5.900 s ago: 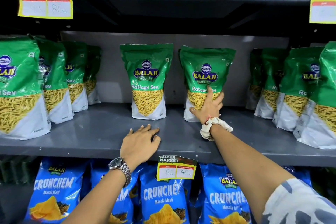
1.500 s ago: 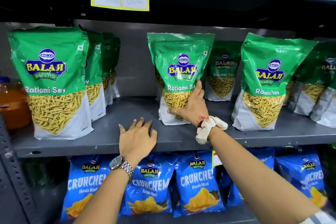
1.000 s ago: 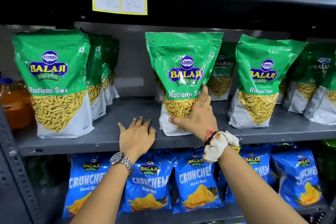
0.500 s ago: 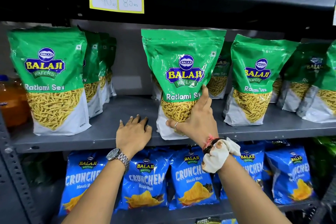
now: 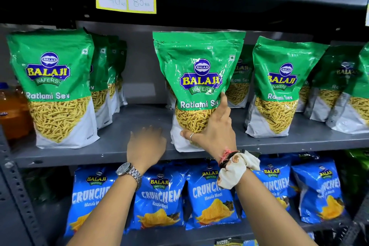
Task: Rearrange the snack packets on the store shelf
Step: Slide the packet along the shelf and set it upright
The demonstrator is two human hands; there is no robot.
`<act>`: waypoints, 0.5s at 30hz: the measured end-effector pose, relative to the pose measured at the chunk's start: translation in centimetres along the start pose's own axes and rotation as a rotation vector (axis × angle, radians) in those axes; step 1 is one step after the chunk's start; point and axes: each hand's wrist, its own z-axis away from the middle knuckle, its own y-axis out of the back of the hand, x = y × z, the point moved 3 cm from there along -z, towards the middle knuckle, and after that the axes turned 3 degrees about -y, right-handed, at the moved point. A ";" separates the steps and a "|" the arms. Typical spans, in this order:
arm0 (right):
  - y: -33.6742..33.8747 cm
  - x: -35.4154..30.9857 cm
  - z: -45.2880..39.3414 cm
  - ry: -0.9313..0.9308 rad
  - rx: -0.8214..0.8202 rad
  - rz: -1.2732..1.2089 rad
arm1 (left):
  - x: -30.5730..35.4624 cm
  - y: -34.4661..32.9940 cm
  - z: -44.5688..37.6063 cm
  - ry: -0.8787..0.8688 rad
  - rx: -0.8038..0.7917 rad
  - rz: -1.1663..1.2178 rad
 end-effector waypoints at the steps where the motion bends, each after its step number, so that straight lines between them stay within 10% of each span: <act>1: -0.1 0.0 -0.1 -0.002 0.002 0.002 | 0.0 0.0 0.0 0.001 -0.002 0.004; 15: -2.7 -0.3 -2.4 -0.005 0.063 0.077 | 0.0 -0.1 0.0 0.016 0.038 0.001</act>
